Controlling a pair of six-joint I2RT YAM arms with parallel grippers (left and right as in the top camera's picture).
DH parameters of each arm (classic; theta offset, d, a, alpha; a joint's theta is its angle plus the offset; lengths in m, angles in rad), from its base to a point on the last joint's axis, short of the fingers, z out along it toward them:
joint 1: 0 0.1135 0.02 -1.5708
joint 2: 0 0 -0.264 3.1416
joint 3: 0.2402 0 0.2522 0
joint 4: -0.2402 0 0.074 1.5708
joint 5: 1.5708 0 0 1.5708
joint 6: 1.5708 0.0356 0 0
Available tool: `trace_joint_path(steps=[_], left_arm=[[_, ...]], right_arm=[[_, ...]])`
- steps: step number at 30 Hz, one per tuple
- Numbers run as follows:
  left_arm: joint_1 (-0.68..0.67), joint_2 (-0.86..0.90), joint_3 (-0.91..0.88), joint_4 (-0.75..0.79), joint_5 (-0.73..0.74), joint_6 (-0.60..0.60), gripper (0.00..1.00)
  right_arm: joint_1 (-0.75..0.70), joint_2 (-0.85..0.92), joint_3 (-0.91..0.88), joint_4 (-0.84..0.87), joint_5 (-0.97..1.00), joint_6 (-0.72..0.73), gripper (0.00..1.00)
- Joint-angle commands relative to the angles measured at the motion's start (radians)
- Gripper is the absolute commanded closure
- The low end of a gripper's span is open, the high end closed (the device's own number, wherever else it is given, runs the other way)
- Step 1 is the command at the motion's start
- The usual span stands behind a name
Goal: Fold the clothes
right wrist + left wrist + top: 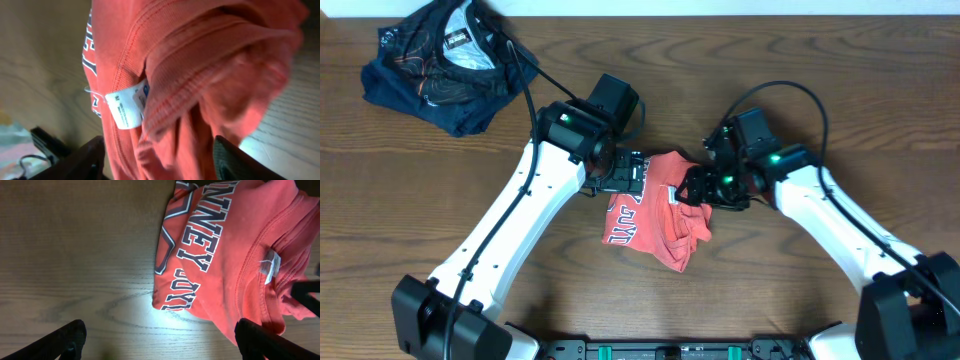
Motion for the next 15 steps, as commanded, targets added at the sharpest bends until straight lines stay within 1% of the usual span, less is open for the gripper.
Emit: trace_joint_path(steps=[1, 6, 10, 12, 15], left_arm=[[0.004, 0.002, -0.008, -0.010, -0.013, -0.005, 0.04], [0.004, 0.002, -0.008, -0.015, -0.013, -0.005, 0.04], [0.004, 0.002, -0.008, -0.015, -0.013, -0.005, 0.04], [0.004, 0.002, -0.008, -0.016, -0.013, -0.005, 0.04], [0.004, 0.002, -0.008, -0.016, -0.013, -0.005, 0.04]], right_arm=[[0.021, 0.022, 0.005, 0.014, 0.069, 0.051, 0.41], [0.021, 0.038, 0.005, 0.029, 0.075, 0.057, 0.55], [0.027, 0.045, 0.005, 0.066, 0.074, 0.067, 0.59], [0.033, 0.047, 0.005, 0.072, 0.079, 0.080, 0.64], [0.040, 0.047, 0.005, 0.068, 0.101, 0.081, 0.67]])
